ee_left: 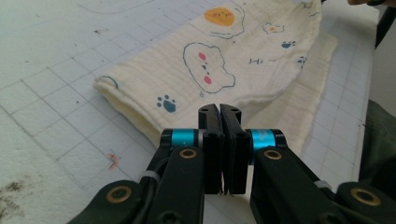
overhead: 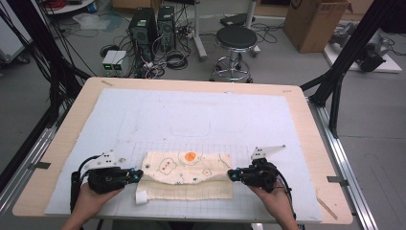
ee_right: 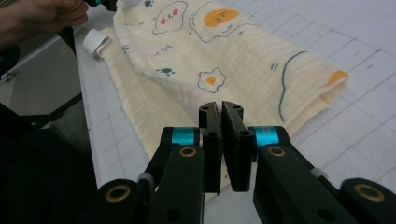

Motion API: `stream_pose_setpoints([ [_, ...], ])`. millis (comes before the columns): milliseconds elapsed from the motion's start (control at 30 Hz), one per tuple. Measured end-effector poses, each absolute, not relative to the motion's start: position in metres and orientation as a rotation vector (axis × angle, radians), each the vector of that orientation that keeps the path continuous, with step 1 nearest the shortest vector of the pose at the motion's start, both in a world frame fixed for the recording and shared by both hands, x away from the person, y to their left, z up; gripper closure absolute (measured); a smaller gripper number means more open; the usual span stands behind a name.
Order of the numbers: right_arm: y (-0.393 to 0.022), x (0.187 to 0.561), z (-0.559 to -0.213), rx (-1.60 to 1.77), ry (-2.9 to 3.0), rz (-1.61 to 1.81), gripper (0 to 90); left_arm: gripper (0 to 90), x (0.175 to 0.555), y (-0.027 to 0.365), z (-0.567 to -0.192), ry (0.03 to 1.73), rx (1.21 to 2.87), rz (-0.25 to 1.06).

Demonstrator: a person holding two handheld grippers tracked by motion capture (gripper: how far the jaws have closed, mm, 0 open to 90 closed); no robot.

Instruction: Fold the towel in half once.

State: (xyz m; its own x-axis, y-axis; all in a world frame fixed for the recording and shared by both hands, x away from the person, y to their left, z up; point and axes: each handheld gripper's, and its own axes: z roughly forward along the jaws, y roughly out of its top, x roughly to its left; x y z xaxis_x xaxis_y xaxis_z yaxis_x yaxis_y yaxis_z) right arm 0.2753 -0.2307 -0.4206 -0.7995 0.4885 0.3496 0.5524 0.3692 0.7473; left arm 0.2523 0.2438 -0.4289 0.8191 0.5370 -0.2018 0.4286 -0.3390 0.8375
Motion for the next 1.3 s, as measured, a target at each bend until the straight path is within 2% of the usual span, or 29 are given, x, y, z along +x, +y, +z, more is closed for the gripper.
stream_pose_setpoints([
  [967, -0.227, 0.255, -0.430, -0.927, -2.555, -1.371, 85.4, 86.6, 0.234, 0.246, -0.436, 0.631, 2.037, 0.054],
  [1100, -0.230, 0.252, -0.431, -0.918, -2.533, -1.369, 81.7, 80.2, 0.232, 0.248, -0.434, 0.614, 2.024, 0.027],
  [1167, -0.234, 0.251, -0.430, -0.917, -2.510, -1.383, 78.5, 74.3, 0.230, 0.250, -0.432, 0.597, 2.000, 0.015],
  [1300, -0.239, 0.248, -0.424, -0.890, -2.464, -1.446, 74.3, 69.4, 0.232, 0.251, -0.427, 0.601, 1.927, -0.014],
])
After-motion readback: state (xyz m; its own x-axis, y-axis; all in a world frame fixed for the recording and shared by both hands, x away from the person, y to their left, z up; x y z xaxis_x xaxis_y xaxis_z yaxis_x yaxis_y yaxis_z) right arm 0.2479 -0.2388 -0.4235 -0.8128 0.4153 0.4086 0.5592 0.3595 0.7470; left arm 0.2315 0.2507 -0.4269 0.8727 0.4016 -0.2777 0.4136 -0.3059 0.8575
